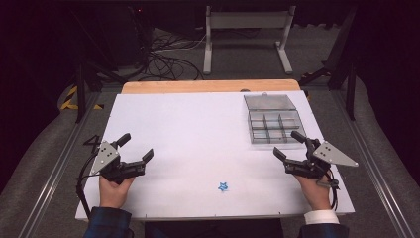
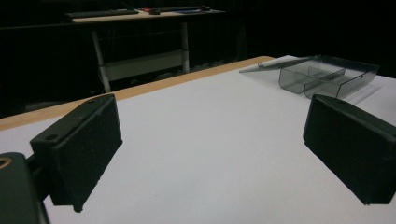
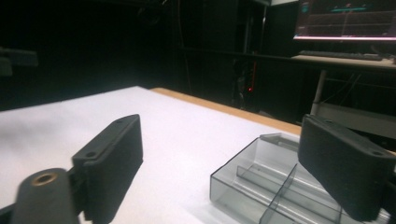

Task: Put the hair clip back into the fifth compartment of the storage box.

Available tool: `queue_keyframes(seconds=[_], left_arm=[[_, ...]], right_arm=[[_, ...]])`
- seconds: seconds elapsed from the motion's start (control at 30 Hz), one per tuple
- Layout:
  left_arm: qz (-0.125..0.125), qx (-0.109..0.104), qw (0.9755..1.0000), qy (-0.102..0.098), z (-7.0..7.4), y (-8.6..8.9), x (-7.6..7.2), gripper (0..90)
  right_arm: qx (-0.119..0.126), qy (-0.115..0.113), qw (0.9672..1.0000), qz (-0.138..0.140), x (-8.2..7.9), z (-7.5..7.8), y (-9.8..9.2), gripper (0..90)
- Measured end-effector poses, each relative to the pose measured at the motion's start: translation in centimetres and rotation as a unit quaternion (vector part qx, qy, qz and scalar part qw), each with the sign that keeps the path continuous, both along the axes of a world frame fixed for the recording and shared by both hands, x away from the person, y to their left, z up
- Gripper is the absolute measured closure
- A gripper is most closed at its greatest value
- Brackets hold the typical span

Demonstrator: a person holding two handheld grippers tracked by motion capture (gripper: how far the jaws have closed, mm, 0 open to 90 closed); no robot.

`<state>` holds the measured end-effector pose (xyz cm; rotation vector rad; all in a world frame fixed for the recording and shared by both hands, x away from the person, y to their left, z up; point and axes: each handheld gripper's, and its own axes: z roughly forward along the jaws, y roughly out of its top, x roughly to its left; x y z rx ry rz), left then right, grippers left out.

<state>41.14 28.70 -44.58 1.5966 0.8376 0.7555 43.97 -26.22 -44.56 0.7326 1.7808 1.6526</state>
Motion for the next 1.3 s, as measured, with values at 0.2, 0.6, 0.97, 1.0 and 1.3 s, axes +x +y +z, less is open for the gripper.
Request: queue_keyframes(seconds=[0.2, 0.6, 0.97, 1.0, 1.3], left_arm=[[0.001, 0.004, 1.0000, -0.001, 0.0, -0.1, 0.0, 4.7], [-0.001, 0.008, 1.0000, 0.004, -0.1, -0.1, 0.1, 4.7], [-0.002, 0.009, 0.9999, 0.007, -0.1, -0.2, 0.1, 4.7], [-0.003, 0.010, 0.9999, 0.008, -0.1, -0.2, 0.1, 4.7], [-0.005, 0.017, 0.9998, 0.010, -0.1, -0.3, 0.2, 5.1]], right_arm=[[-0.029, 0.003, 0.9995, 0.014, -0.2, 0.0, 1.0, 22.8], [-0.061, 0.015, 0.9972, 0.042, -0.3, -0.2, 2.9, 34.1], [-0.103, 0.021, 0.9920, 0.069, -0.5, -0.7, 4.8, 46.1], [-0.109, 0.022, 0.9912, 0.073, -0.5, -0.7, 4.9, 47.1], [-0.151, 0.025, 0.9842, 0.089, -0.6, -1.2, 6.5, 52.4]])
